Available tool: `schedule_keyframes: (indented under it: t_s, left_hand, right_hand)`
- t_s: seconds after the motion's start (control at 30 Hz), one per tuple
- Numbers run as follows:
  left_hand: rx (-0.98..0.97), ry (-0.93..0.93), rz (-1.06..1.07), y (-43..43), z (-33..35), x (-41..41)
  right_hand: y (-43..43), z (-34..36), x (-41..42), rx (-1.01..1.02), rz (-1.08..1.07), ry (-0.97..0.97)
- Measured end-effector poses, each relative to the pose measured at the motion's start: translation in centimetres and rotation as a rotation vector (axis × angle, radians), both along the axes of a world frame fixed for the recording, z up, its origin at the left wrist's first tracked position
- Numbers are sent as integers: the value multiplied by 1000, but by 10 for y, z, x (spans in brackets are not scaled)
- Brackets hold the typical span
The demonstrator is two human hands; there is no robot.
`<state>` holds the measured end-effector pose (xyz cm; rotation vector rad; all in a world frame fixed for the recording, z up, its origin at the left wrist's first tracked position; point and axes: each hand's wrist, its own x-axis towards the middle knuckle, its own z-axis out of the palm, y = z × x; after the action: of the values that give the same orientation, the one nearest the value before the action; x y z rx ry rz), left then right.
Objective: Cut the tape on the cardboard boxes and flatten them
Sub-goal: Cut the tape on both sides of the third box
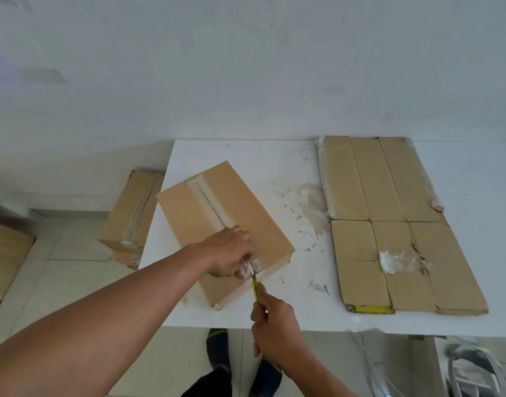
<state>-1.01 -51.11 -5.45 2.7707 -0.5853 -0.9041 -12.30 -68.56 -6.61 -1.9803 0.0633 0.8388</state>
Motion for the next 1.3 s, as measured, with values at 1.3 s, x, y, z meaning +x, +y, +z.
schedule_keyframes:
  t_s: [1.3]
  left_hand:
    - [285, -110, -187, -30, 18, 13]
  right_hand:
    - [-25, 1, 47, -593, 441, -700]
